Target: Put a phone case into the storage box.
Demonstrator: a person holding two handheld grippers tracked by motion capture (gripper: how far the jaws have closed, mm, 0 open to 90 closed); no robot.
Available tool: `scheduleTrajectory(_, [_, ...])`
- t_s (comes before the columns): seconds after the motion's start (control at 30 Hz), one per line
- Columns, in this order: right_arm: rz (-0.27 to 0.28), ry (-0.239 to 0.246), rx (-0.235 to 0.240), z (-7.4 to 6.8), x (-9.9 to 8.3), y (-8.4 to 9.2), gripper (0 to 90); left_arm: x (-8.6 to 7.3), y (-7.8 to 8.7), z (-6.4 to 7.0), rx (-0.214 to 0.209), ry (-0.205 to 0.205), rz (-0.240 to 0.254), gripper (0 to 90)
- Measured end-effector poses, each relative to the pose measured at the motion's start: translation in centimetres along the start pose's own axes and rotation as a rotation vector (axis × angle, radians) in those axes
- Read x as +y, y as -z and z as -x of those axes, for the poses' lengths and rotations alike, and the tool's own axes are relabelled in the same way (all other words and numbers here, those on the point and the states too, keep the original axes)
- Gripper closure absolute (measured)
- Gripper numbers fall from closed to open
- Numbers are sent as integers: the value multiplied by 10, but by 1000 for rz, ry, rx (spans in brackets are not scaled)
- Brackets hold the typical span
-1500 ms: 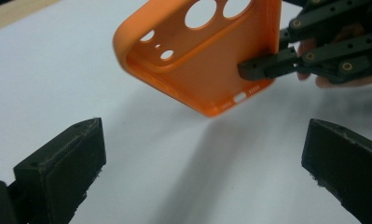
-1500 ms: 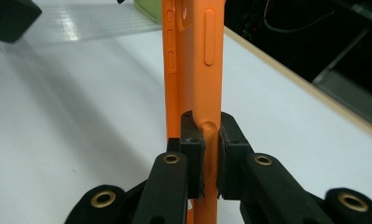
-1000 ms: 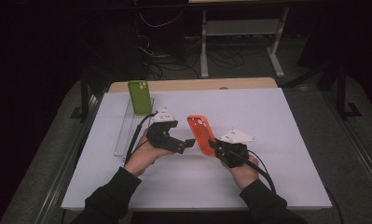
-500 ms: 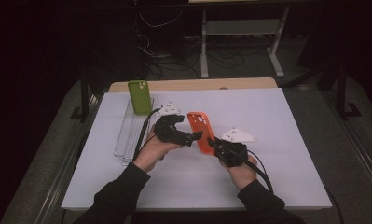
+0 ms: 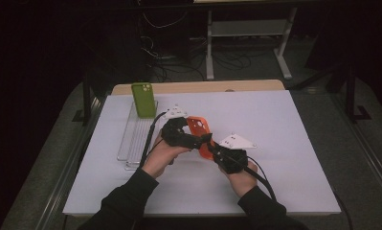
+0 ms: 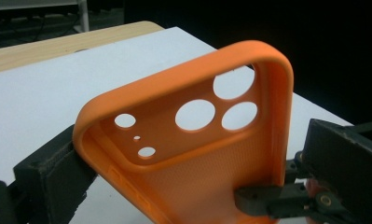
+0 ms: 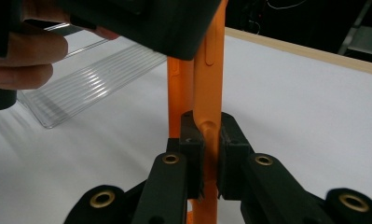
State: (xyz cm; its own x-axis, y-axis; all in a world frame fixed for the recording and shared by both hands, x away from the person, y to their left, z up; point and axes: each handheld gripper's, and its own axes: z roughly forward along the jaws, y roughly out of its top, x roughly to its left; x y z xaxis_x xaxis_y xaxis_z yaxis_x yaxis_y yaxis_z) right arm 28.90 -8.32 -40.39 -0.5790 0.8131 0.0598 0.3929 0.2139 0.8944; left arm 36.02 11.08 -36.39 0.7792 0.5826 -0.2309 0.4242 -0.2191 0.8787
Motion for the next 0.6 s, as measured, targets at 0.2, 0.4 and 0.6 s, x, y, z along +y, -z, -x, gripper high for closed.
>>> scheduleTrajectory(0.2, [-16, 38, 12, -8, -2, -5, 806, -2, 0, 0, 9, 33, 13, 0])
scheduleTrajectory(0.4, [-29, 58, 19, -11, -4, -7, 802, -2, 2, 0, 21, 38, 20, 31])
scheduleTrajectory(0.6, [-30, 60, 17, -11, -4, -8, 801, -2, 5, -2, 24, 39, 36, 124])
